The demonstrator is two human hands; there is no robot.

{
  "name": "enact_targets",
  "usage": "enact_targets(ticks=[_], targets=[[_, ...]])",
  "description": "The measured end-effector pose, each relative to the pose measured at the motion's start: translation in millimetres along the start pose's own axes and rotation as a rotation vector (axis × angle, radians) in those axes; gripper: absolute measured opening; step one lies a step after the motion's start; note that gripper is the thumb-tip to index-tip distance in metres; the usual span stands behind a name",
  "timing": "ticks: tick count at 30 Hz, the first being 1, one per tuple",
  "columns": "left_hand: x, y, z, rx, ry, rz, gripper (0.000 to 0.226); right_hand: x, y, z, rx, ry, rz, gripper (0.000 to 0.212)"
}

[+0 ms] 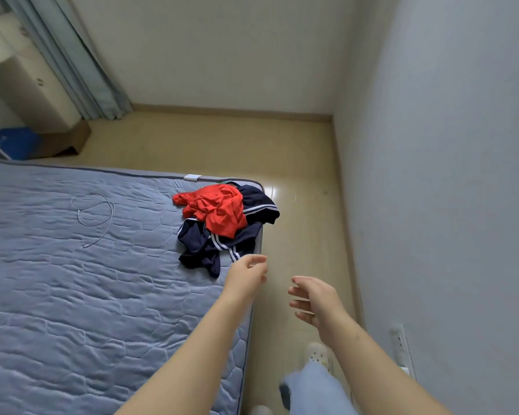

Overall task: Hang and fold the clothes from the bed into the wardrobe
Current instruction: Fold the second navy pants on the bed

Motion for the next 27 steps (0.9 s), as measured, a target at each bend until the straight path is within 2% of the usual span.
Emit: enact_targets(ticks=[8, 16, 22, 27], targets=[[-74, 4, -128, -0.171, -0.091, 0.125, 0.018, 92, 11, -160, 0.144, -0.023, 0.121, 0.01], [-138, 24, -211, -0.276, -0.234, 0.216, 0.017, 177, 11, -277, 0.246, 0.021, 0.248, 0.012], [-134, -1, -254, -0.363, -0.331, 0.27, 0.016, 183, 51, -319, 0.372, 0.082, 0.347, 0.012], [-100, -37, -293, -0.433, -0.462, 0.254, 0.016, 158, 90, -343, 0.448, 0.165, 0.472, 0.012]])
Point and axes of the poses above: each hand's wrist, its own z-axis away from the middle knuckle, its own y-axis out of the palm, x = y × z, the point moved 4 cm from there along -z, towards the middle knuckle, and after that the axes turned 10 degrees about -y, right-handed, at the moved point
